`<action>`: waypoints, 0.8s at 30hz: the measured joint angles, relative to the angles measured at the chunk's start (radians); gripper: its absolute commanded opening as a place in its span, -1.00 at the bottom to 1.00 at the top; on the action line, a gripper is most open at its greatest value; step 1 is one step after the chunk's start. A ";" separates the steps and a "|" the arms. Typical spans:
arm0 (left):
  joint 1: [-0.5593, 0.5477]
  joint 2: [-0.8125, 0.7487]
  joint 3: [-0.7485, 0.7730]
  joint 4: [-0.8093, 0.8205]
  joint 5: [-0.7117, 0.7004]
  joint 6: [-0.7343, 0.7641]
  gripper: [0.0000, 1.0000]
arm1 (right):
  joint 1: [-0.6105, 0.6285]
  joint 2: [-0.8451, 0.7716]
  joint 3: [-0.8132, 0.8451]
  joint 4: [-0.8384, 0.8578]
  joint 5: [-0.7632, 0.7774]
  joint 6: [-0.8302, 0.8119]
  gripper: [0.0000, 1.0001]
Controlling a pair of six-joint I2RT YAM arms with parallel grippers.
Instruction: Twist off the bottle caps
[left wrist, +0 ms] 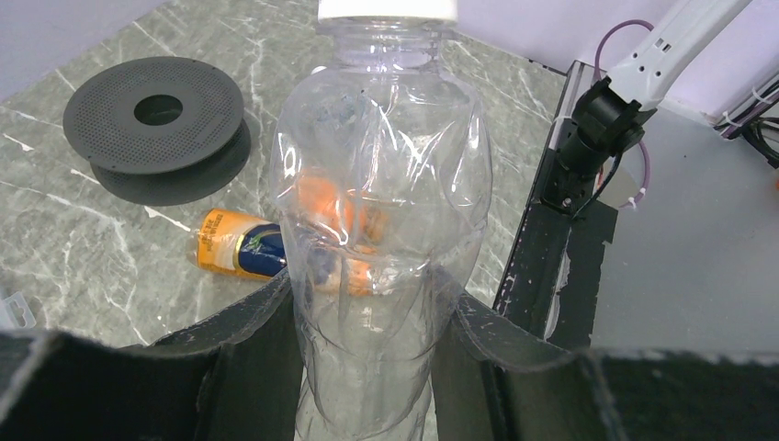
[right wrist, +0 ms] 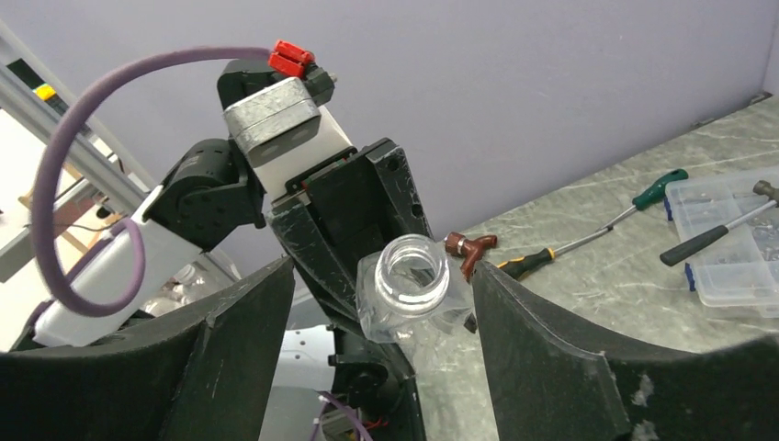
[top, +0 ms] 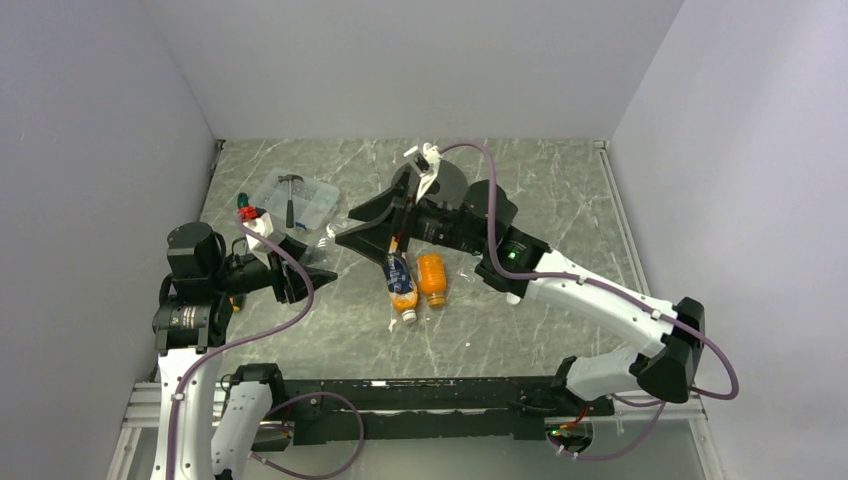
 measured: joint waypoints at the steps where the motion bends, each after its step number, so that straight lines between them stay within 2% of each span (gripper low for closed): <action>1: 0.000 0.000 0.000 0.000 0.000 0.000 -0.65 | 0.006 0.012 0.006 0.002 0.001 -0.001 0.33; 10: 0.000 0.000 0.000 0.000 0.003 -0.003 -0.66 | 0.047 0.097 0.040 0.007 0.044 -0.019 -0.17; 13: 0.000 0.000 0.000 -0.002 0.004 -0.003 -0.64 | 0.050 0.114 0.049 0.002 0.051 -0.025 -0.49; 14: 0.001 0.000 0.000 -0.001 0.004 -0.003 -0.52 | 0.050 0.117 0.054 -0.002 0.052 -0.030 -0.64; 15: 0.002 0.000 0.000 0.000 0.005 -0.004 -0.21 | 0.051 0.117 0.056 -0.004 0.056 -0.032 -0.75; 17: 0.002 0.000 0.000 -0.001 0.004 -0.008 0.83 | 0.053 0.117 0.059 -0.011 0.064 -0.042 -0.91; 18: 0.002 0.000 0.000 -0.001 0.001 -0.008 0.97 | 0.056 0.117 0.064 -0.019 0.074 -0.050 -0.94; 24: 0.001 0.003 0.031 -0.049 -0.037 0.000 0.99 | 0.057 0.132 0.134 -0.100 0.150 -0.168 -1.00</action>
